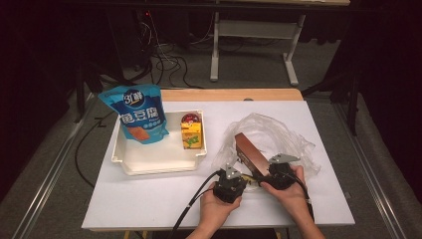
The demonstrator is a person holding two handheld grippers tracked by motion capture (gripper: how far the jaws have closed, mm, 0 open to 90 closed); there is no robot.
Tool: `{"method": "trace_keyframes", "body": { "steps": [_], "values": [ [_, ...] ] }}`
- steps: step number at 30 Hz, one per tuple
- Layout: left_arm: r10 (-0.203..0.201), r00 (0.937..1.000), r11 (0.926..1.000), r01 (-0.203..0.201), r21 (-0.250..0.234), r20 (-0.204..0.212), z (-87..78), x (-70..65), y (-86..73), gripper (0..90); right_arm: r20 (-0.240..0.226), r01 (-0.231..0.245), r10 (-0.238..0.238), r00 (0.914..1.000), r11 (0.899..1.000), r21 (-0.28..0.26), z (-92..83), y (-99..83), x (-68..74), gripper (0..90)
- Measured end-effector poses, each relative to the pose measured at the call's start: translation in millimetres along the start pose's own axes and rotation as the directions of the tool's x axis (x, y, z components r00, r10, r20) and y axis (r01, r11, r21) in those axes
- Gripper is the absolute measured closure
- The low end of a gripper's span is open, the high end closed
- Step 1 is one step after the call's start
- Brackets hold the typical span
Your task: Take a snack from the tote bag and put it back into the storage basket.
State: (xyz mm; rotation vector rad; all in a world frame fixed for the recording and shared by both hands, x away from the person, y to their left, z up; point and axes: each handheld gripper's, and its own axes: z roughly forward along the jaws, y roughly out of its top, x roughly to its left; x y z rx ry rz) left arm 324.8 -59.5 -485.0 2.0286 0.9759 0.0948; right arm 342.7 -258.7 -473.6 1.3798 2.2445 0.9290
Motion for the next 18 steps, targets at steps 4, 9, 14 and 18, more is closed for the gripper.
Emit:
{"method": "trace_keyframes", "body": {
  "steps": [4,9,14,18],
  "values": [
    [0.000,1.0000,1.0000,0.000,-0.001,-0.002,0.1,-0.2,-0.1,90.0,-0.007,-0.005,0.005,1.0000,1.000,-0.002,0.4,-0.2,-0.8,36.6],
    [-0.005,1.0000,1.0000,0.005,0.002,0.003,-0.1,0.5,0.1,90.0,-0.009,-0.010,0.010,0.9999,1.000,-0.009,0.0,-1.0,-0.8,37.4],
    [-0.005,1.0000,1.0000,0.005,0.001,0.002,-0.1,0.4,0.1,90.0,-0.019,0.001,-0.001,0.9998,1.000,-0.014,-0.9,-2.0,-0.7,40.8],
    [-0.005,1.0000,1.0000,0.005,0.001,0.003,0.0,0.6,0.2,90.0,-0.024,-0.006,0.005,0.9997,0.999,-0.032,-4.2,-3.3,-2.3,42.3]
  ]
}}
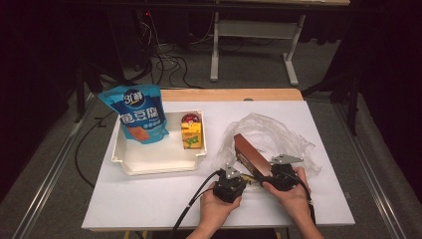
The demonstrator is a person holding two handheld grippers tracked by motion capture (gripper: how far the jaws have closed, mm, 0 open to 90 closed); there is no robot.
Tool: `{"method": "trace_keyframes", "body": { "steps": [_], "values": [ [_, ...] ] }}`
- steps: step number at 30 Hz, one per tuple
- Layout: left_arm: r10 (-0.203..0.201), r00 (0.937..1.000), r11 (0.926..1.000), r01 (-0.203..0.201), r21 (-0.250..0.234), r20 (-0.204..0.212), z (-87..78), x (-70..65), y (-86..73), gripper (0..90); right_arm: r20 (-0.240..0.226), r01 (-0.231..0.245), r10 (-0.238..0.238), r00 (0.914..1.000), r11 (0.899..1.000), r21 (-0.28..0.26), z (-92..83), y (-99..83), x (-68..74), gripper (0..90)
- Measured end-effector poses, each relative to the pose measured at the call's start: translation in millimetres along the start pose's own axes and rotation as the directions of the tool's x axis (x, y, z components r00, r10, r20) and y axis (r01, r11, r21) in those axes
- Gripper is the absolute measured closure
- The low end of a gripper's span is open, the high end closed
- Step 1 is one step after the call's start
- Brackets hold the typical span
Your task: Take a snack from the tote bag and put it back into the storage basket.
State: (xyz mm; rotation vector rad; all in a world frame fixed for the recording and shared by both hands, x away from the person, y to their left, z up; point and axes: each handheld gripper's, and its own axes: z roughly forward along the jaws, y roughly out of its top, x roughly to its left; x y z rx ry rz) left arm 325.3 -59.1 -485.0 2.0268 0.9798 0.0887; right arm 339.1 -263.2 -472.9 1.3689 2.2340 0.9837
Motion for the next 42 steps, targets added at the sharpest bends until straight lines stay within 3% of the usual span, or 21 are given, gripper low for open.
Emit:
{"method": "trace_keyframes", "body": {
  "steps": [13,30,33,37,42],
  "values": [
    [-0.002,1.0000,1.0000,0.002,0.000,0.005,0.0,1.0,0.3,90.0,0.038,0.022,-0.019,0.9991,0.998,-0.060,-20.7,-1.3,-3.8,45.4],
    [0.001,1.0000,1.0000,-0.001,-0.001,0.003,-1.1,1.2,0.7,90.0,-0.023,0.066,-0.069,0.9974,0.991,-0.116,-51.2,4.6,-5.5,45.3],
    [0.026,0.9995,0.9993,-0.026,-0.028,-0.015,-8.2,1.3,2.5,90.0,-0.019,0.086,-0.089,0.9959,0.990,-0.116,-59.4,4.5,-4.1,45.4],
    [0.029,0.9994,0.9979,-0.030,-0.057,-0.020,-20.3,4.1,6.3,89.3,-0.030,0.100,-0.104,0.9941,0.988,-0.120,-69.9,5.1,-3.3,45.4],
    [0.043,0.9991,0.9934,-0.042,-0.106,-0.001,-40.2,8.8,9.5,82.7,-0.048,0.116,-0.124,0.9911,0.984,-0.135,-81.8,5.3,-2.6,45.4]
  ]
}}
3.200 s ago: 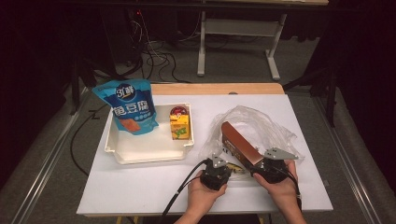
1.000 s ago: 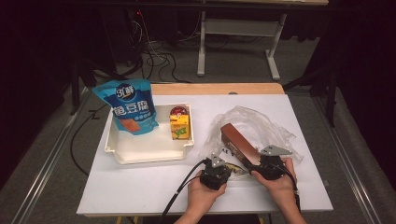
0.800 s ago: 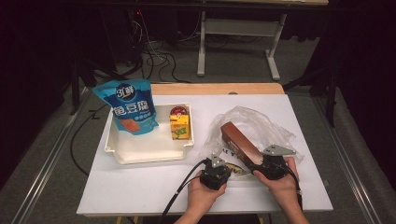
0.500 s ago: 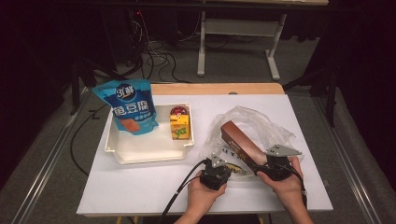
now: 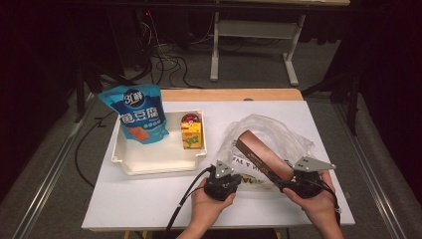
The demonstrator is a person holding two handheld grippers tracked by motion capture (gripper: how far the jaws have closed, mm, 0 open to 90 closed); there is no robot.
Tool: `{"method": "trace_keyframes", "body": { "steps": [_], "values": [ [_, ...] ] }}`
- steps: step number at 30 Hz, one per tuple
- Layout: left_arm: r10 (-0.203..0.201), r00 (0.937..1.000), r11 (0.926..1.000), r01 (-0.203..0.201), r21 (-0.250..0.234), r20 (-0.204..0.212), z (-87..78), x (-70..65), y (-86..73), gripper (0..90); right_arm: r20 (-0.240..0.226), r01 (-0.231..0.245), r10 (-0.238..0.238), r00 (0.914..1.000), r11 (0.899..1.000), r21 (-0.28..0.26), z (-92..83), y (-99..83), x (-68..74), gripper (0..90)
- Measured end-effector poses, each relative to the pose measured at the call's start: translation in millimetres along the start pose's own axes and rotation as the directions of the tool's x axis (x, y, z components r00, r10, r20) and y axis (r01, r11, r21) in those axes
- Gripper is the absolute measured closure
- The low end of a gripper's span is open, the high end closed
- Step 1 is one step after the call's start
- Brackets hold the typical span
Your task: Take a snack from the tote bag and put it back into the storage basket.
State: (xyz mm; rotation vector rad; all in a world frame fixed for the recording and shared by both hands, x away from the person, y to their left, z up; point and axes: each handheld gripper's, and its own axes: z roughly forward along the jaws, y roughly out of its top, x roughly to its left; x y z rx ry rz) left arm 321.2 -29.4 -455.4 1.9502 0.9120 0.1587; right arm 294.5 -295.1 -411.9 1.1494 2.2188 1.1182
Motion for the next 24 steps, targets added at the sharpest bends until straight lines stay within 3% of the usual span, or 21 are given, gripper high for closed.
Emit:
{"method": "trace_keyframes", "body": {
  "steps": [6,11,14,20,24],
  "values": [
    [0.011,0.9999,0.9972,-0.010,-0.074,0.005,-31.1,5.6,7.0,74.5,-0.022,0.018,-0.018,0.9996,1.000,0.000,-13.0,-3.7,1.6,45.4],
    [0.046,0.9987,0.9920,-0.048,-0.116,-0.022,-50.8,13.7,7.2,69.5,-0.051,0.049,-0.049,0.9975,0.999,-0.001,-18.6,-8.4,6.3,45.4],
    [0.055,0.9981,0.9907,-0.058,-0.123,-0.028,-55.8,19.7,3.6,65.3,-0.072,0.060,-0.060,0.9957,0.998,0.002,-21.7,-11.1,8.7,45.4],
    [0.118,0.9924,0.9857,-0.121,-0.117,-0.037,-66.4,26.7,-5.7,55.0,-0.119,0.083,-0.082,0.9895,0.997,0.002,-25.0,-14.6,13.6,45.4],
    [0.116,0.9931,0.9863,-0.117,-0.116,-0.020,-72.3,30.0,-9.3,49.0,-0.129,0.102,-0.100,0.9866,0.995,0.007,-26.8,-16.4,17.1,45.3]
  ]
}}
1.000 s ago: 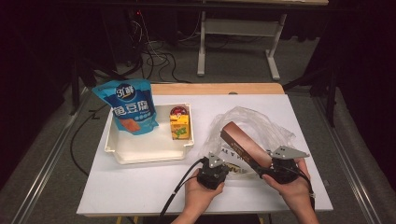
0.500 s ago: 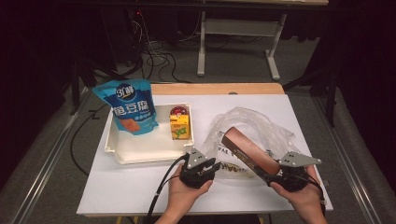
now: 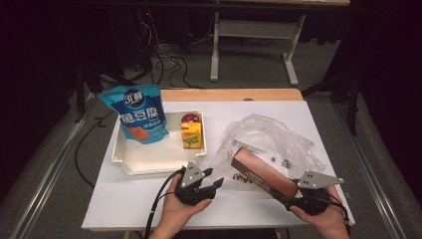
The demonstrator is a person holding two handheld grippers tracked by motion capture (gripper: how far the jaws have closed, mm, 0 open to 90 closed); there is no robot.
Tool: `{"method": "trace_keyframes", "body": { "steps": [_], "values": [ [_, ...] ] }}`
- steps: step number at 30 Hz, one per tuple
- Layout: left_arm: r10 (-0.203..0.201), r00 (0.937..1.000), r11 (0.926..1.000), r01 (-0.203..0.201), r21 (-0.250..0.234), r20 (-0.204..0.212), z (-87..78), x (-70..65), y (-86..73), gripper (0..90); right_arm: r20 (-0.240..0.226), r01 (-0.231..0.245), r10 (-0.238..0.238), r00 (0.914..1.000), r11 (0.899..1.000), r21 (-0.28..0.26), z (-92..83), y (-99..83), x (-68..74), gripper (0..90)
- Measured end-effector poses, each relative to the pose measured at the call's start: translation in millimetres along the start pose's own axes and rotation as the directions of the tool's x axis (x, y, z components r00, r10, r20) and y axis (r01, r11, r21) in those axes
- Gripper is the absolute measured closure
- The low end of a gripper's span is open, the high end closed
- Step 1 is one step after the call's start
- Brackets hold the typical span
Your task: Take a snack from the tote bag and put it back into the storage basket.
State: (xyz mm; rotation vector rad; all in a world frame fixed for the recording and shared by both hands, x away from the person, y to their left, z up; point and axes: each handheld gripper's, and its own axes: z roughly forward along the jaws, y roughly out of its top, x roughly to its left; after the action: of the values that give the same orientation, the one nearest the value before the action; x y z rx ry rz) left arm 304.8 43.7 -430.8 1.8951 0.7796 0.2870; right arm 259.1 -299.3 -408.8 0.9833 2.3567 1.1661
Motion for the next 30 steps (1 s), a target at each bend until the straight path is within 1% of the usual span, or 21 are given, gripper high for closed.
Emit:
{"method": "trace_keyframes", "body": {
  "steps": [2,3,6,8,11,13,15,17,18,19,22,23,25,27,30],
  "values": [
    [0.008,1.0000,0.9999,-0.008,0.012,-0.004,-3.4,1.2,-2.1,47.8,-0.003,-0.002,0.002,1.0000,1.000,-0.005,-1.6,-0.2,1.1,45.4],
    [0.010,0.9999,0.9999,-0.010,0.014,-0.007,-5.2,1.7,-3.2,47.1,-0.004,0.005,-0.005,1.0000,1.000,-0.010,-2.7,0.0,1.2,45.3],
    [0.017,0.9998,0.9998,-0.016,0.007,-0.015,-12.3,4.4,-5.5,45.4,-0.017,0.010,-0.010,0.9998,1.000,-0.013,-4.9,0.1,3.9,45.4],
    [0.015,0.9997,0.9998,-0.015,0.009,-0.017,-16.8,6.8,-5.5,44.8,-0.026,0.026,-0.027,0.9993,1.000,-0.009,-3.9,0.3,5.6,45.3],
    [0.014,0.9994,0.9996,-0.013,0.027,-0.032,-23.3,10.7,-4.9,44.7,-0.035,0.036,-0.036,0.9987,0.999,-0.004,-1.0,1.4,8.2,45.4],
    [0.011,0.9994,0.9995,-0.011,0.031,-0.031,-26.9,13.4,-5.1,43.1,-0.044,0.044,-0.044,0.9981,0.999,0.005,1.8,2.5,11.0,45.3],
    [0.011,0.9997,0.9992,-0.010,0.038,-0.020,-28.7,15.5,-6.0,39.6,-0.050,0.052,-0.051,0.9974,0.999,0.007,4.7,3.8,13.2,45.3],
    [0.004,1.0000,0.9990,-0.004,0.046,-0.005,-30.3,17.8,-7.3,34.4,-0.062,0.057,-0.057,0.9965,0.998,0.006,7.2,5.3,15.1,45.3],
    [0.003,1.0000,0.9989,-0.003,0.046,-0.004,-30.7,18.5,-7.8,31.1,-0.069,0.059,-0.059,0.9959,0.998,0.005,8.2,6.1,16.0,45.3],
    [0.007,0.9999,0.9987,-0.006,0.050,-0.012,-31.7,19.5,-8.4,27.7,-0.074,0.059,-0.059,0.9955,0.998,0.003,9.1,6.6,16.7,45.3],
    [0.027,0.9996,0.9987,-0.027,0.043,0.007,-35.5,20.1,-8.6,19.6,-0.093,0.068,-0.068,0.9934,0.998,-0.002,12.1,8.6,19.3,45.3],
    [0.031,0.9993,0.9988,-0.032,0.038,0.022,-36.3,19.4,-8.5,18.3,-0.100,0.070,-0.070,0.9925,0.998,-0.003,13.2,9.0,20.4,45.3],
    [0.052,0.9979,0.9978,-0.054,0.040,0.038,-37.6,17.9,-8.3,15.9,-0.108,0.077,-0.076,0.9912,0.997,0.000,15.0,9.8,22.6,45.3],
    [0.068,0.9957,0.9966,-0.071,0.041,0.063,-37.8,16.3,-8.7,15.4,-0.117,0.086,-0.086,0.9895,0.996,0.000,17.3,10.9,25.1,45.3],
    [0.087,0.9926,0.9951,-0.090,0.040,0.086,-36.9,14.9,-9.3,15.3,-0.132,0.104,-0.103,0.9858,0.995,0.002,20.9,12.4,28.1,45.3]
  ]
}}
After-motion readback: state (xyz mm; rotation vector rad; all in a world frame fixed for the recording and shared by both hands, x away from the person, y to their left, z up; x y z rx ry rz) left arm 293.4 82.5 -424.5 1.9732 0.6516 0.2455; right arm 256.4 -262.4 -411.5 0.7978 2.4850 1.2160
